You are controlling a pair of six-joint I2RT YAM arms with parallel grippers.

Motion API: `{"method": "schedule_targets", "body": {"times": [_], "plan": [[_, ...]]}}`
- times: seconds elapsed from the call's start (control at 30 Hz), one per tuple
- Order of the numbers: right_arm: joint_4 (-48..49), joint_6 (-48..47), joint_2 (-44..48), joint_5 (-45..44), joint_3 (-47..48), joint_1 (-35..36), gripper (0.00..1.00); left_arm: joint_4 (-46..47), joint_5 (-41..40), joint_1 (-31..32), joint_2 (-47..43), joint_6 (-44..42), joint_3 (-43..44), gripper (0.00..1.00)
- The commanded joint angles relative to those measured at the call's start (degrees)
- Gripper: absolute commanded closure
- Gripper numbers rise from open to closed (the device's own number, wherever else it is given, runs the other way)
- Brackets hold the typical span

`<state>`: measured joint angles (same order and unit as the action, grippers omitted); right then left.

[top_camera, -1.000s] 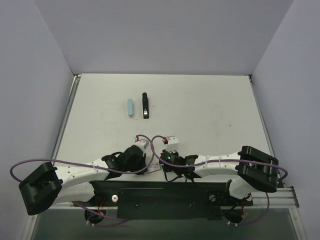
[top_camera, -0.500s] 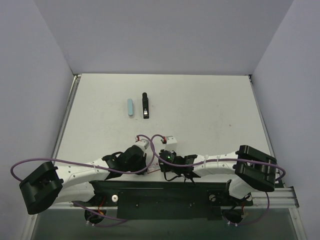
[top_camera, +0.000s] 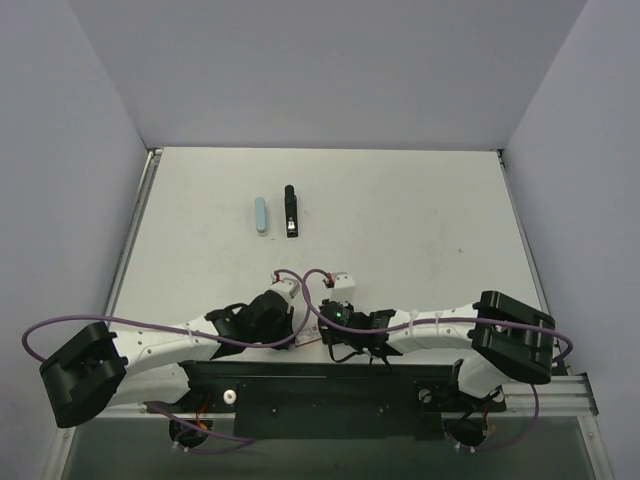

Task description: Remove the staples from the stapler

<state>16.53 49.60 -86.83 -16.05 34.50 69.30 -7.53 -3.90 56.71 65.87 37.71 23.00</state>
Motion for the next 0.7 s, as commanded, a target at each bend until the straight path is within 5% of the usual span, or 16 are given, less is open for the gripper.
{"method": "schedule_targets", "body": {"times": [0.0, 0.67], "plan": [[-5.0, 0.6, 3.4, -1.8, -1.0, -0.3, 1.00, -0.5, -0.1, 0.8, 0.8, -0.2, 0.8, 1.00], [-2.7, 1.5, 1.5, -0.2, -2.8, -1.2, 1.00, 0.2, 0.0, 1.8, 3.0, 0.0, 1.8, 1.00]]}}
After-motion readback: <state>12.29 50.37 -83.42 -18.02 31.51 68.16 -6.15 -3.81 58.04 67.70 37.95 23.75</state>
